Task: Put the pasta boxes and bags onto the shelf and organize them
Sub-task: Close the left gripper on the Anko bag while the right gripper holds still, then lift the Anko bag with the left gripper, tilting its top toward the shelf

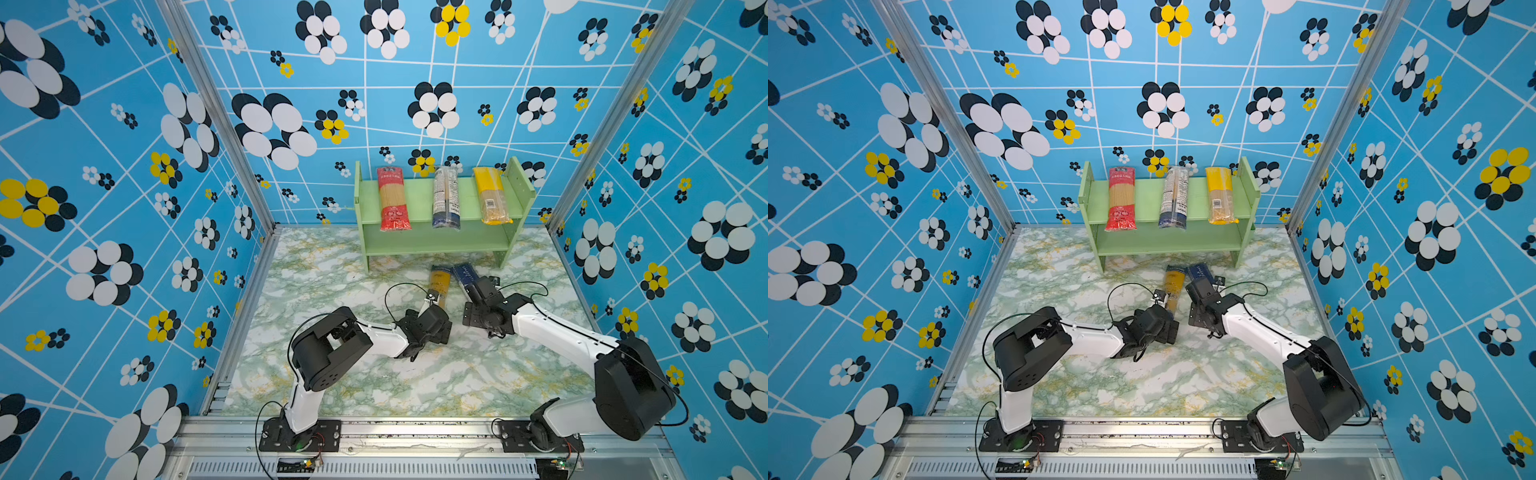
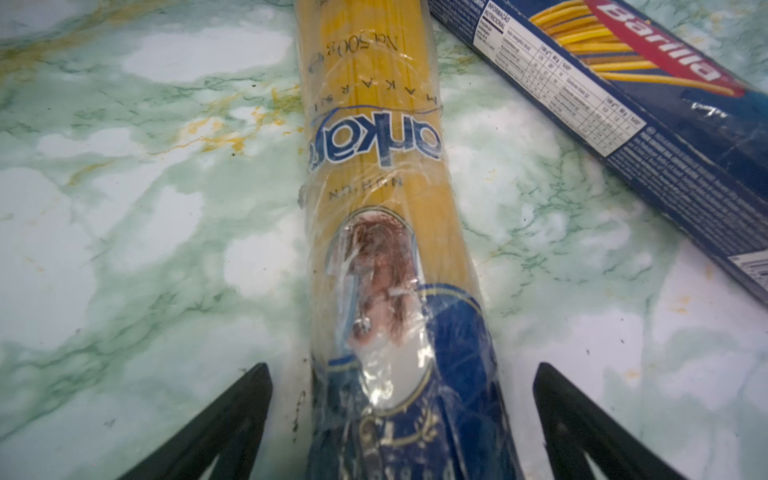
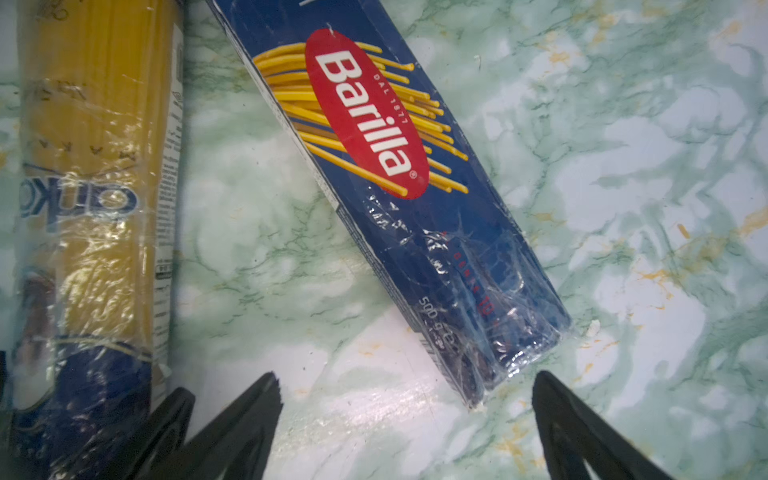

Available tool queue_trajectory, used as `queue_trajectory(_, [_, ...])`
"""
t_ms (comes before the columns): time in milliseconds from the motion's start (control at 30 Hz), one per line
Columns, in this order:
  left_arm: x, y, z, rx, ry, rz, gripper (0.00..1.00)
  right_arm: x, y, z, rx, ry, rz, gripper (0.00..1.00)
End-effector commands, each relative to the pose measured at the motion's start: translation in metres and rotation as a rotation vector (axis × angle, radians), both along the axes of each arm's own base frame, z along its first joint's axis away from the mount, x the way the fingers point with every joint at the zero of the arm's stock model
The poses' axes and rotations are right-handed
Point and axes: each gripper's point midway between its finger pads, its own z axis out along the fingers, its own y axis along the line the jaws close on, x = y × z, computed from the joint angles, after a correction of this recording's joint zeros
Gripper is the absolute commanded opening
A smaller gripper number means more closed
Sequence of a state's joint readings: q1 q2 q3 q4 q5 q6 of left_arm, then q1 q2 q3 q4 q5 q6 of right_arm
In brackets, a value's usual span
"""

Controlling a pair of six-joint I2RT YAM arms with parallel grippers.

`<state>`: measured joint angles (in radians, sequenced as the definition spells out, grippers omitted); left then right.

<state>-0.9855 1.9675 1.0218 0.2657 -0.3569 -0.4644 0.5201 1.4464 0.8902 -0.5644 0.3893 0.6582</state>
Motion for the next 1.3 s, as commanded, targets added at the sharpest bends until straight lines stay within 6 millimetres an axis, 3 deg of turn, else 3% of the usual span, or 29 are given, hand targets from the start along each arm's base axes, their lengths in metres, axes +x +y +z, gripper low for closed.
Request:
queue_trajectory(0, [0.003, 0.003, -0.004, 0.101, -0.043, 0.009, 0.99, -0.003, -0.005, -0.004, -0.004, 0.007, -0.004, 0.97])
queue_trajectory(233, [0.001, 0.009, -0.015, 0.13, -0.026, 0.022, 1.0, -0.003, -0.005, -0.006, -0.006, 0.012, -0.006, 0.97])
queue_trajectory(633, [0.0, 0.018, -0.027, 0.126, 0.001, 0.056, 0.87, -0.003, -0.005, -0.006, -0.004, 0.011, -0.011, 0.97])
queue_trajectory(1000, [-0.007, 0.029, -0.034, 0.151, 0.07, 0.084, 0.86, -0.004, -0.006, -0.006, -0.007, 0.011, -0.013, 0.97])
queue_trajectory(1267, [-0.004, 0.035, -0.04, 0.129, 0.113, 0.119, 0.6, -0.004, -0.007, -0.007, -0.007, 0.011, -0.013, 0.97])
